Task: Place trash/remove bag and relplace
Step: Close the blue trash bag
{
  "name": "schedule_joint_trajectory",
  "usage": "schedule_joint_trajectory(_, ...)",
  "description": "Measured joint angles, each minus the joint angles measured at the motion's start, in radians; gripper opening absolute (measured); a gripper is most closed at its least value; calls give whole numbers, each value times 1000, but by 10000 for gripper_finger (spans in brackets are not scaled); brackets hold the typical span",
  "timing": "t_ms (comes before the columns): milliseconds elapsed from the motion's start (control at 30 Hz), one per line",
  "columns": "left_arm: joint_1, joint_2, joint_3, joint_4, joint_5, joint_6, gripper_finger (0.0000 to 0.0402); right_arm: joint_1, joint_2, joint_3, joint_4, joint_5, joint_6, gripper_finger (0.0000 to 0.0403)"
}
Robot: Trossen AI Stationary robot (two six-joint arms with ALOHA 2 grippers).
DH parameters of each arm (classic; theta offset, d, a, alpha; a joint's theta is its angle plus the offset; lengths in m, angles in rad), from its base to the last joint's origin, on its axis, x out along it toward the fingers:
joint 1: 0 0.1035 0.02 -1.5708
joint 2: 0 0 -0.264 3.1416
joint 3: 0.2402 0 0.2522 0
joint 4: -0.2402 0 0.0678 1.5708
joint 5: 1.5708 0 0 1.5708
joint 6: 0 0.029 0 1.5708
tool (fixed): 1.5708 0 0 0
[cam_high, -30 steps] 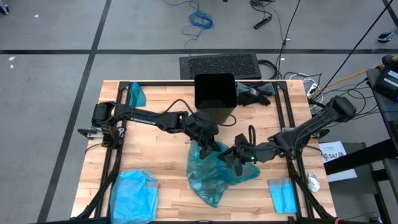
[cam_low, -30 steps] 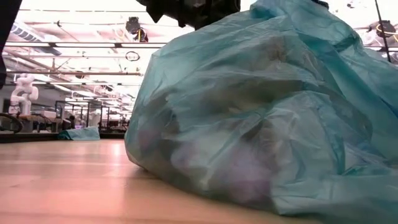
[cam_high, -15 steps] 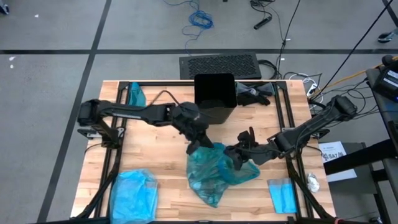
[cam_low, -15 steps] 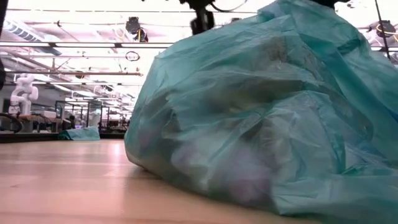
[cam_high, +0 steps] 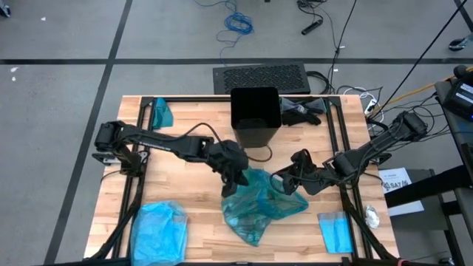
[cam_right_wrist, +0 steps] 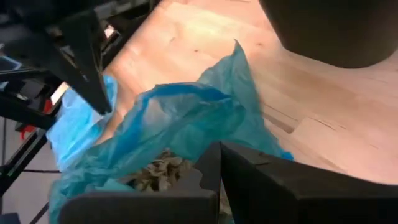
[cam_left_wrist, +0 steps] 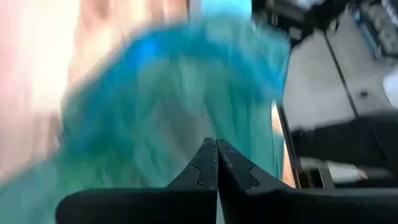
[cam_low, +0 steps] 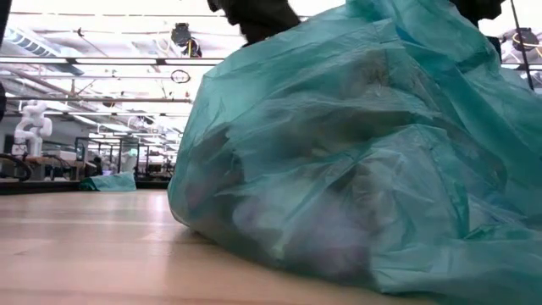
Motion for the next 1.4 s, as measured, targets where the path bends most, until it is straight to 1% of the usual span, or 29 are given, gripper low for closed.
schedule_joint_trajectory(100,2,-3,0,58,-52,41,0,3,-9,0,14,7,-20,0)
schedule_joint_trajectory(167,1,-16,0,47,-117,108,0,9,-15,0,16,10,-35,5)
schedule_joint_trajectory(233,-12,-31,0,45,-189,197,0,16,-22,0,18,10,-38,17)
schedule_joint_trajectory(300,-24,-37,1,53,-236,292,0,25,-28,0,16,23,-40,33)
schedule_joint_trajectory(367,-30,-34,2,51,-247,367,3,29,-32,0,15,36,-41,51)
schedule_joint_trajectory(433,-30,-23,2,62,-259,406,14,32,-32,0,13,44,-41,70)
schedule_joint_trajectory(533,-35,-21,0,90,-310,440,37,32,-33,0,7,52,-41,92)
schedule_joint_trajectory(667,-56,-14,1,108,-428,525,61,32,-33,-18,21,70,-30,101)
schedule_joint_trajectory(900,-76,0,1,125,-436,565,79,47,-34,-51,53,75,11,103)
schedule_joint_trajectory(1233,-89,2,1,158,-445,607,80,45,-34,-53,64,85,12,103)
schedule_joint_trajectory(1400,-96,40,1,180,-445,613,80,45,-34,-53,71,103,12,103)
